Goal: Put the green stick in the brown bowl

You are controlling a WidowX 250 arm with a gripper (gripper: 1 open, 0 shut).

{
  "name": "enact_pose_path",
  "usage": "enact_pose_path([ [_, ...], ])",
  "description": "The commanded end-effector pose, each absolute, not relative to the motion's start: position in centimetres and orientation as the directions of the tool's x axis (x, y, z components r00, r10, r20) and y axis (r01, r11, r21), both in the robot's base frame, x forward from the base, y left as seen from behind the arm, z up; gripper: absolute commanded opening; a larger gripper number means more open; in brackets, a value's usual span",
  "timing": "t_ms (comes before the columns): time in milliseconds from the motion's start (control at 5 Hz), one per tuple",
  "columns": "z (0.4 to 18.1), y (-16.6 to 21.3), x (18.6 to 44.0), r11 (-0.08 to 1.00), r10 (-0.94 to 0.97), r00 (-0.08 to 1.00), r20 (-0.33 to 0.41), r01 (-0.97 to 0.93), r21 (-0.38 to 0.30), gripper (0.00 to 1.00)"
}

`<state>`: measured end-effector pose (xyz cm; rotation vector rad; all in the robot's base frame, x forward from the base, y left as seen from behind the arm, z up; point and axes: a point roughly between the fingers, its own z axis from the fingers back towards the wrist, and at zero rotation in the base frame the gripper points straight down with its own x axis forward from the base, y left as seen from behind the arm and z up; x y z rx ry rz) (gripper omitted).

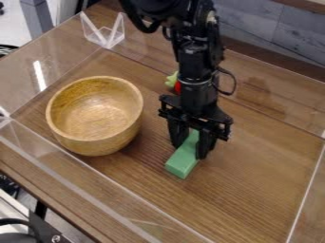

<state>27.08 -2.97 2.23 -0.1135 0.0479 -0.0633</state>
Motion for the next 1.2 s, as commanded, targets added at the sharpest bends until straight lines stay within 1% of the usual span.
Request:
enact_pose_path([
  [0,2.0,-2.6,27.6,0.991,-0.071,0.997,-0.014,0.069,-0.113,0.0],
  [400,1.7,-2.6,27.6,0.991,-0.075,0.997,-0.005,0.074,-0.109,0.0],
  [1000,3.4,-2.0,27.3,0.987,-0.102,0.995,-0.001,0.101,-0.124,0.0],
])
